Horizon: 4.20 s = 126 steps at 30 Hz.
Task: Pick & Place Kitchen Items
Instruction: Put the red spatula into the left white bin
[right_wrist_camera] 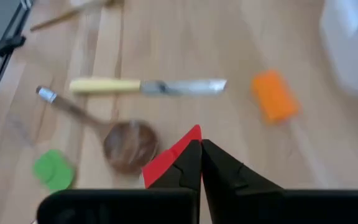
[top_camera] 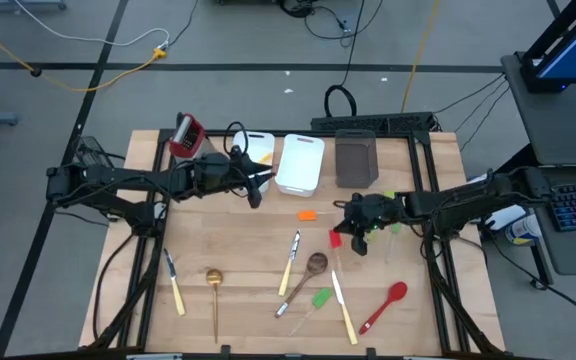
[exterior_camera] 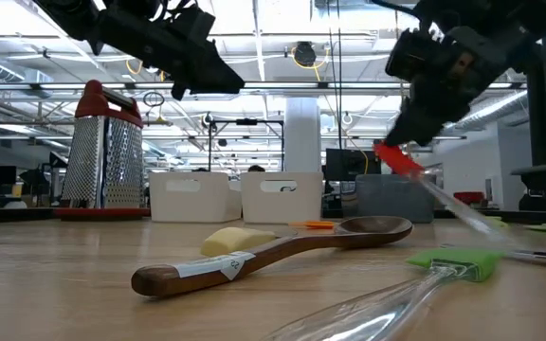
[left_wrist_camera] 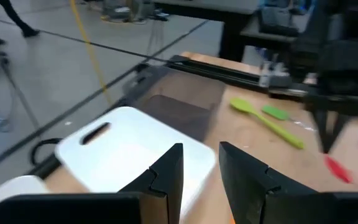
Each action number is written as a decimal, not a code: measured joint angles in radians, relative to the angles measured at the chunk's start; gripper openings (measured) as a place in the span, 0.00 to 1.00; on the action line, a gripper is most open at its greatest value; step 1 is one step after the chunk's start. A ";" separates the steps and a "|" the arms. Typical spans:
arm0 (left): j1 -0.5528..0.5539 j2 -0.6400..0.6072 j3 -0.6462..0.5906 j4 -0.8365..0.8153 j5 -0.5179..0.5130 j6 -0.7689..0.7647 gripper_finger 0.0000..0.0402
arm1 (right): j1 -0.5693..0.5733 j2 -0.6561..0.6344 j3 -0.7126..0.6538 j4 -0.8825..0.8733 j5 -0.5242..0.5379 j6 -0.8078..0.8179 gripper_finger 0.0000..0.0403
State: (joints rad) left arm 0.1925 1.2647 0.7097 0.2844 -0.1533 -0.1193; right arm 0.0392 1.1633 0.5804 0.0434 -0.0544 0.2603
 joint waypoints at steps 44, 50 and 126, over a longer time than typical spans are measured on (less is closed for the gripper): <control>-0.121 0.353 0.002 0.459 0.127 0.025 0.60 | -0.185 0.129 0.002 0.738 -0.055 -0.389 0.00; -0.117 0.352 0.002 0.459 0.103 0.039 0.61 | -0.191 0.129 0.002 0.819 -0.055 -0.390 0.00; 0.241 0.130 0.004 -0.207 -0.204 -0.127 0.03 | -0.247 0.128 0.002 0.728 -0.047 -0.324 0.38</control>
State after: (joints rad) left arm 0.4336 1.3947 0.7138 0.0778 -0.3576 -0.2463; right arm -0.2081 1.2915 0.5819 0.7711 -0.1017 -0.0635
